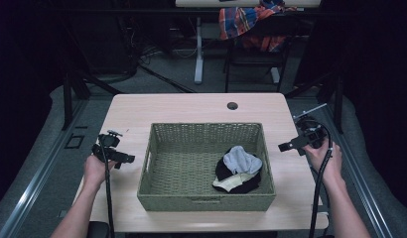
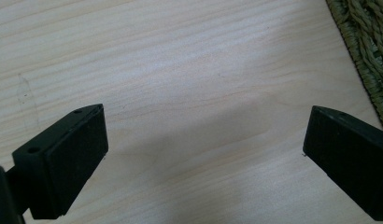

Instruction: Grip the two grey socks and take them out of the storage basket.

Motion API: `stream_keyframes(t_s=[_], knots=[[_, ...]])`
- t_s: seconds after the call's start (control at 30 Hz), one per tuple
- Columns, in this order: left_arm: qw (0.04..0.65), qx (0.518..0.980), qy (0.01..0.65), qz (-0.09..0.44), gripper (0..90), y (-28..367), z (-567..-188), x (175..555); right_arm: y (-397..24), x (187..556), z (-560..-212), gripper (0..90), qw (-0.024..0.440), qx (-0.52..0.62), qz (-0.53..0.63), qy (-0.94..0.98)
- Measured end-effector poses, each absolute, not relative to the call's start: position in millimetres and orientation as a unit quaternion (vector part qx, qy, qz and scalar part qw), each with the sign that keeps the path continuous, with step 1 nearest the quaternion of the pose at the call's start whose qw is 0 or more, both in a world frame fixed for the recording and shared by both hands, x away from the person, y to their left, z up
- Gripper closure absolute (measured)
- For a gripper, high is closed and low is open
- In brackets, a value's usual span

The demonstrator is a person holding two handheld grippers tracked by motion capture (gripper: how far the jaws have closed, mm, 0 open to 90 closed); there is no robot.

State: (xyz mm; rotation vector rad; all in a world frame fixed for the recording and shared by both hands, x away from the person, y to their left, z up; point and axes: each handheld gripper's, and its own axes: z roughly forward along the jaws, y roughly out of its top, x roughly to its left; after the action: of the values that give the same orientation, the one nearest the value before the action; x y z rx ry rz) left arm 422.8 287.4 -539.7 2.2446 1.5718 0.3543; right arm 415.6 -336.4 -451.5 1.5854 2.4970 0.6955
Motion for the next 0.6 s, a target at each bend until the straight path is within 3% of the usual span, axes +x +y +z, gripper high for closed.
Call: stream_keyframes(t_s=[0.6], knots=[[0.190, 0.797, 0.559, 0.128, 0.1, 288, -538, 423, -299, 413, -410, 0.5, 0.063, 0.485, 0.239, 0.839]])
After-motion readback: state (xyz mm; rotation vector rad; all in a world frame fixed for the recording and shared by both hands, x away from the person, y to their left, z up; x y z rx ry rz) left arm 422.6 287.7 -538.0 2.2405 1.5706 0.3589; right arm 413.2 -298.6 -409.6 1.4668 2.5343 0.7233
